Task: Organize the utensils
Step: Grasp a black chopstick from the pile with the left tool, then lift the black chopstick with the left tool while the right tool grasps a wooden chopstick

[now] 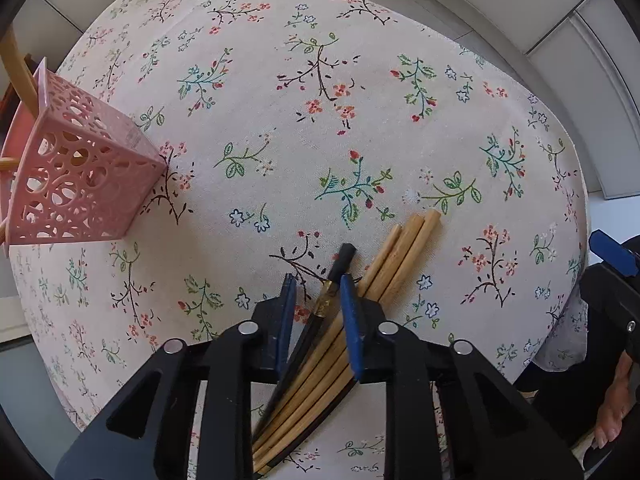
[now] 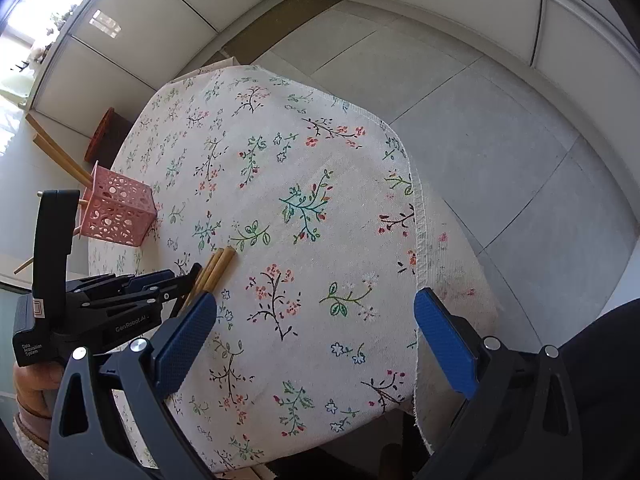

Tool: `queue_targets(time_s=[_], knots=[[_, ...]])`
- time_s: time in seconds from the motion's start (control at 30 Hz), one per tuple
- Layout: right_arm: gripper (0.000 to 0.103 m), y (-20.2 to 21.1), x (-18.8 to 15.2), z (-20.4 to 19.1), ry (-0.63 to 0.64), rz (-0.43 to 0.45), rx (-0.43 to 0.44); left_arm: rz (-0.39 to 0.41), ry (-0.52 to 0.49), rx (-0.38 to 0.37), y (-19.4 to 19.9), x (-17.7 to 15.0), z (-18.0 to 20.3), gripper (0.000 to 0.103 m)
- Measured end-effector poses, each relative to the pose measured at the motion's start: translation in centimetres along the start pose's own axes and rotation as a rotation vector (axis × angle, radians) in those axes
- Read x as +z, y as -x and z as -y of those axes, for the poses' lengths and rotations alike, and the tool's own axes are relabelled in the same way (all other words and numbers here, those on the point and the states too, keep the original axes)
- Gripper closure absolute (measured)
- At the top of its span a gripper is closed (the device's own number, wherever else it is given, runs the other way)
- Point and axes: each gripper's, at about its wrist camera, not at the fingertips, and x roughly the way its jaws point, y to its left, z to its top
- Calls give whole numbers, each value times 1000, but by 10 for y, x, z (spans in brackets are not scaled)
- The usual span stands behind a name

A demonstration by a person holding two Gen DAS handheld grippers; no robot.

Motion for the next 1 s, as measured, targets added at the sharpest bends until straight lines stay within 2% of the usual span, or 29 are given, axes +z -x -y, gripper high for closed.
queue_targets(time_s=[0.1, 0.17, 0.27, 0.43, 0.53, 0.57, 0.7, 0.8, 0.87, 0.93, 1.0], knots=[[7, 0, 0, 1, -7, -9, 6, 5, 17, -4, -4, 3, -9, 88], [7, -2, 0, 0, -22, -23, 14, 14, 32, 23, -4, 4, -17, 88], [7, -8, 4, -6, -64, -68, 34, 39, 55, 8, -3, 2, -28, 96], [7, -21, 7, -30, -78, -130, 49, 52, 107, -56, -2, -14, -51, 94], [7, -25, 3, -41, -63, -140, 28, 71, 122, -62, -2, -19, -57, 93], [7, -27, 1, -43, -66, -151, 29, 77, 123, -61, -1, -19, -57, 96], [9, -38, 0, -46, -145, -215, 38, 102, 138, -47, 3, -22, -59, 97], [25, -49, 9, -50, -200, -225, -5, 134, 133, -31, 19, -31, -60, 97], [45, -59, 15, -53, -224, -241, -29, 167, 128, -23, 34, -38, -58, 97], [58, -69, 18, -59, -239, -263, -51, 204, 120, -16, 49, -47, -57, 97], [63, -77, 18, -65, -248, -263, -73, 239, 107, -12, 63, -54, -55, 97]])
